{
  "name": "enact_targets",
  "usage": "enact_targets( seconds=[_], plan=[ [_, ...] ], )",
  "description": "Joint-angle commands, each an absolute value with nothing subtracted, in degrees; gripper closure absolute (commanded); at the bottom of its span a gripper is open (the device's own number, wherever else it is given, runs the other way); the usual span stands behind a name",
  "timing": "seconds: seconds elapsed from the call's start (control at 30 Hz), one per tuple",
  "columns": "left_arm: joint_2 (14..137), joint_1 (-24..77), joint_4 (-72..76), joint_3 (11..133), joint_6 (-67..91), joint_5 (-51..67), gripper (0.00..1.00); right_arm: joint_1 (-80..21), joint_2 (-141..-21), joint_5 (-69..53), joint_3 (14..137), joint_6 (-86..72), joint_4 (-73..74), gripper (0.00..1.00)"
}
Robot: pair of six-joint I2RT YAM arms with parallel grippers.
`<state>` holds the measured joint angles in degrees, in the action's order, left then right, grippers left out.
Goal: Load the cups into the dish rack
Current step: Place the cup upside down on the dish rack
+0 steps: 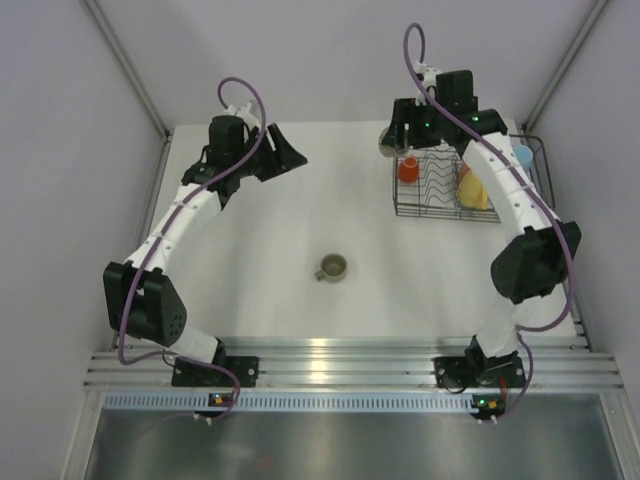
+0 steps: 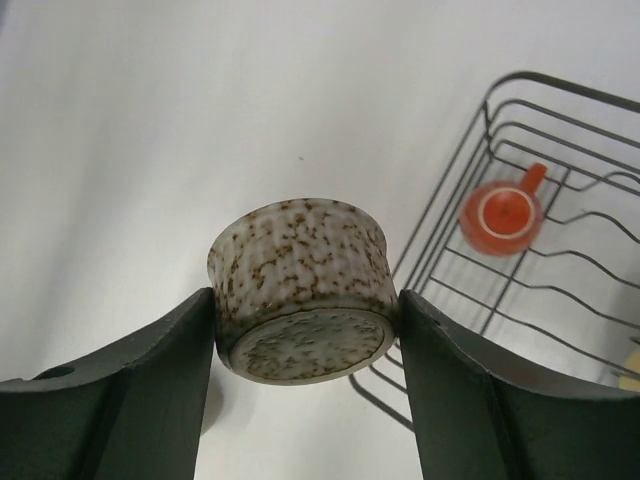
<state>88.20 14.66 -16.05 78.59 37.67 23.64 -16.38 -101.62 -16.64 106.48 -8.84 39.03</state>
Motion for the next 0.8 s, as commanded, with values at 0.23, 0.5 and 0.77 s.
enact_targets(
  seconds=[0.23, 0.5, 0.77],
  plan=[
    [82.4, 14.7, -26.0, 75.4, 22.8, 8.6, 0.36, -16.3, -113.8, 0.3, 119.7, -6.3, 56.4, 1.0],
    [82.3, 14.6, -26.0, 73.9, 24.3, 9.3, 0.36, -16.1, -118.2, 3.4, 118.7, -5.8, 58.2, 1.0],
    [82.2, 14.6, -26.1, 74.4, 24.2, 9.4, 0.36, -15.9, -121.8, 3.9, 119.1, -5.6, 57.8, 1.0]
  ],
)
